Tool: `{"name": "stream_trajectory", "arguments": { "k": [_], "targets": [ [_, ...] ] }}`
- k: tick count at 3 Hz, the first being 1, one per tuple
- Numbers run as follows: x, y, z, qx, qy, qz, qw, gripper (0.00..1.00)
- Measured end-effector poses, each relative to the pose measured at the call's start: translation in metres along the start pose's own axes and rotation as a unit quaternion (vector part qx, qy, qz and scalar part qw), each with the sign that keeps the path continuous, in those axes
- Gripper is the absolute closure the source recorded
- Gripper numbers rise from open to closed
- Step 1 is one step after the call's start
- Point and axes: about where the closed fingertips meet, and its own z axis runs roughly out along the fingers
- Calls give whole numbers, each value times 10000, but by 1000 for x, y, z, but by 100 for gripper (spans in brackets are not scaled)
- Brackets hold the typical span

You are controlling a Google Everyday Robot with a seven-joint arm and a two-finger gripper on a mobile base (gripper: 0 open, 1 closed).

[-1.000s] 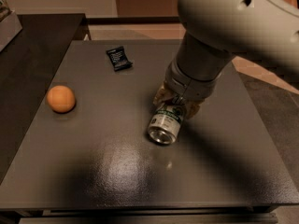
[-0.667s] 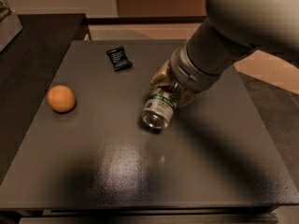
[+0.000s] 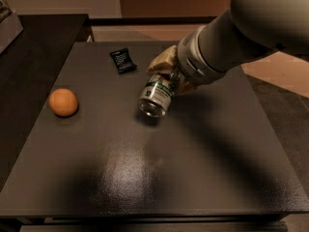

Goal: Place 7up can upright

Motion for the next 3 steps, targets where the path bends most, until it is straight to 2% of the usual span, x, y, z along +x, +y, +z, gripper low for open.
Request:
{"name": "stream_trajectory", "arguments": {
  "k": [1,2,3],
  "targets": [
    [3,-5,-3,-112,100,-289,9995,100],
    [14,-12,-15,-69,371,-861,9956,100],
    [28,-16,-29,198,557,-1464,9875,100]
  ]
}}
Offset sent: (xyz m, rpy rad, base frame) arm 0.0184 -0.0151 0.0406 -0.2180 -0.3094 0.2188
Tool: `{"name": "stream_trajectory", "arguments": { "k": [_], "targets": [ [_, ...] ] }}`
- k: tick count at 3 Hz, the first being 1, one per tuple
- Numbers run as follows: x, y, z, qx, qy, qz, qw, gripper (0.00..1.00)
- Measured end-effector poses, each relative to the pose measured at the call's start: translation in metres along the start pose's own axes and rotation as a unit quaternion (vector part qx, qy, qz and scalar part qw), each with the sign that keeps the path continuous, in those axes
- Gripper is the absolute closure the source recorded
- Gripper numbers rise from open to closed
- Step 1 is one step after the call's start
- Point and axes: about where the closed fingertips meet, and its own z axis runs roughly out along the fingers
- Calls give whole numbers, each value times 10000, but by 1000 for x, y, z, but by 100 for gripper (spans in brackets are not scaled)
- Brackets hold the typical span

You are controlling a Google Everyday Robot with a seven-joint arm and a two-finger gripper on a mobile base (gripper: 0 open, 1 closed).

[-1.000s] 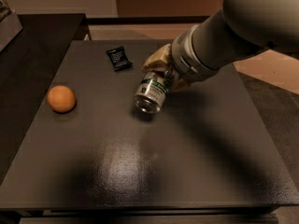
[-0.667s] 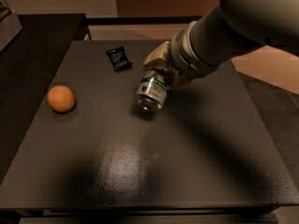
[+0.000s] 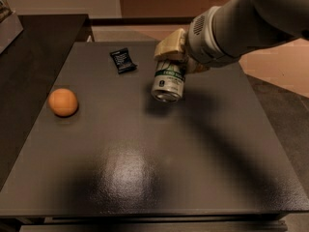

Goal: Place 7up can upright

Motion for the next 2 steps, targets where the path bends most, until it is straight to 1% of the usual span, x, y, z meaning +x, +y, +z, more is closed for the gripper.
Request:
{"name": "stream_trajectory", "arguments": {
  "k": [1,2],
  "targets": [
    [8,1,-9,385,1,-433,9983,100],
    [5,1,-14,815,56,-844,9931,100]
  ]
}}
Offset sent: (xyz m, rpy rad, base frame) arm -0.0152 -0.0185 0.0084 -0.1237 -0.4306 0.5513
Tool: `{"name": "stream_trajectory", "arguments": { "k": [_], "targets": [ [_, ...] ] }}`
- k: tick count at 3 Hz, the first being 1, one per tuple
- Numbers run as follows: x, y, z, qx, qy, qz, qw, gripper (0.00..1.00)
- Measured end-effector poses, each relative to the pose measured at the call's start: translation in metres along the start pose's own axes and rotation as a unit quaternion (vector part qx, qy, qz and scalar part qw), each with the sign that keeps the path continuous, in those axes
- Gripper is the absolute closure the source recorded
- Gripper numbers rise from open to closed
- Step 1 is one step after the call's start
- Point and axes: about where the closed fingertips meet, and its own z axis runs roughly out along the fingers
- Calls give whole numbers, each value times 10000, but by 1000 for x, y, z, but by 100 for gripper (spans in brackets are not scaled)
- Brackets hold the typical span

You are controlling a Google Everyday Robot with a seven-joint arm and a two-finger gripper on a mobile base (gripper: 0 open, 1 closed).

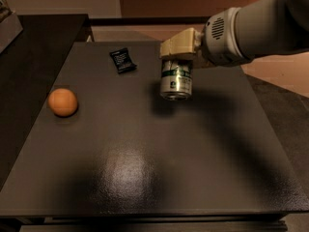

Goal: Place 7up can upright

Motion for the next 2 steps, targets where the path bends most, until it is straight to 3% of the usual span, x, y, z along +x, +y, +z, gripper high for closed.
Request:
{"name": "stream_trajectory", "arguments": {
  "k": [1,2],
  "targets": [
    [-12,0,-4,308,87,-556,9979,100],
    [-23,2,-7,480,324,-1220,9908,100]
  ]
}}
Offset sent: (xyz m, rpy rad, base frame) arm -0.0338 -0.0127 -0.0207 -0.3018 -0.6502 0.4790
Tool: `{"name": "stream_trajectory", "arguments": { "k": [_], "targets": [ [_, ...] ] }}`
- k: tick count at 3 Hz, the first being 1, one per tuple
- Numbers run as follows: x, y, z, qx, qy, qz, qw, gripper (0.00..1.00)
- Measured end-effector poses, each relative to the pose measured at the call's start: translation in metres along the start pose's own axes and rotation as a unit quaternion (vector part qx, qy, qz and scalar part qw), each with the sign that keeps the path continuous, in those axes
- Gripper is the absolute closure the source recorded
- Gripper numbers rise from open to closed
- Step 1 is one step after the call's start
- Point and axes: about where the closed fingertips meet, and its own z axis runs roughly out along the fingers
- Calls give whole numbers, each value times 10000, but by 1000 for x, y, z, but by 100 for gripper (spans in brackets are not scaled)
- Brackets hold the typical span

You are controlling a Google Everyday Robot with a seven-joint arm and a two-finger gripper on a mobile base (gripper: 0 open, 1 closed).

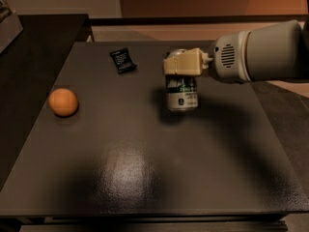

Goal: Place 7up can upright

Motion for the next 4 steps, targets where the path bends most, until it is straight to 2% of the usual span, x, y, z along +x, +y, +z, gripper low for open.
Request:
{"name": "stream_trajectory", "arguments": {
  "k": [1,2,3,4],
  "targets": [
    [-9,1,-4,-50,310,-738,9968,100],
    [-15,2,-6,-96,530,-1579,9860,100],
    [-14,-4,-6,-95,537,-2053,9772,100],
    [-13,-5,-5,-97,600,-2049,9769,100]
  ]
}}
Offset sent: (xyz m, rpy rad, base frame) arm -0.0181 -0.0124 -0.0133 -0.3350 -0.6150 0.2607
